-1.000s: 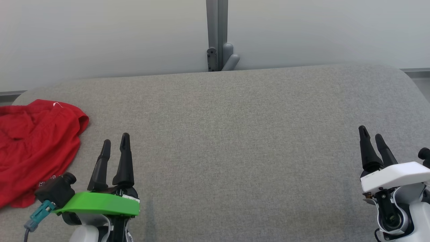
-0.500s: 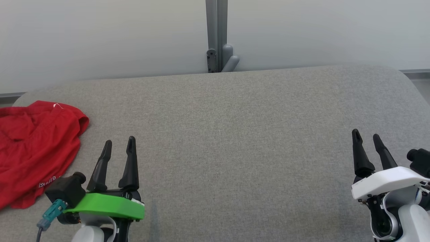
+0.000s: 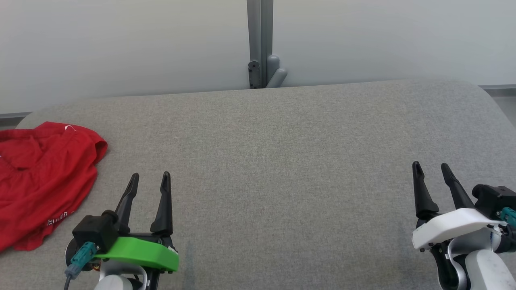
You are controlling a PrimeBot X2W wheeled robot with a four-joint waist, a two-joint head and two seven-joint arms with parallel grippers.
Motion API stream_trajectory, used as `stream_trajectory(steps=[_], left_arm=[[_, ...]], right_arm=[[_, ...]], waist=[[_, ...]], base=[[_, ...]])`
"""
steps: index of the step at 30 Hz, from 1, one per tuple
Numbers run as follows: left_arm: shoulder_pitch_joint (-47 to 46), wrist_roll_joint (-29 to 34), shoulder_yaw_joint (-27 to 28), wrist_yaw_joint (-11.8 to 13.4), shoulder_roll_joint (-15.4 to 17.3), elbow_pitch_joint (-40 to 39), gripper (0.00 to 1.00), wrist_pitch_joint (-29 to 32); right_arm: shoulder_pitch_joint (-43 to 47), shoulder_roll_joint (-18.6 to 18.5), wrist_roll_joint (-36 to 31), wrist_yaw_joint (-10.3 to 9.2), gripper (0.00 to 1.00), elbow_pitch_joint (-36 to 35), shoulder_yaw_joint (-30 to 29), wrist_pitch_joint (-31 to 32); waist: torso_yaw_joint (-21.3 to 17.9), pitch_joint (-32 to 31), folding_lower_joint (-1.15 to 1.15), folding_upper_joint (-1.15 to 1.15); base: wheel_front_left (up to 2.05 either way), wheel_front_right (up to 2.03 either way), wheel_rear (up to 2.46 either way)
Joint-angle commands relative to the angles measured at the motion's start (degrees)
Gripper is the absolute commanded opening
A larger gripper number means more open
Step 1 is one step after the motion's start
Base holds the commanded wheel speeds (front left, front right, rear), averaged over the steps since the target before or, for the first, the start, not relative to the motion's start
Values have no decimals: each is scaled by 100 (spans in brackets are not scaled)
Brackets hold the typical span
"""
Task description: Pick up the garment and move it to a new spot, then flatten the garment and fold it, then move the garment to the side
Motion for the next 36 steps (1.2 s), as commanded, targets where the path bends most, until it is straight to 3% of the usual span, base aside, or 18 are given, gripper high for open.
stream_trajectory(steps=[1, 12, 36], left_arm=[[28, 175, 0, 45, 54, -29, 100, -38], [78, 729, -46, 103, 84, 94, 100, -95], [-18, 1457, -75, 221, 111, 516, 100, -131]], right_arm=[[5, -23, -175, 3, 100, -30, 26, -95], [94, 30, -731, 2, 100, 41, 46, -356], [181, 115, -1301, 3, 100, 276, 47, -751]], waist=[[2, -3, 0, 0], [12, -36, 0, 0], [7, -104, 0, 0]], base=[[0, 0, 0], [0, 0, 0], [0, 0, 0]])
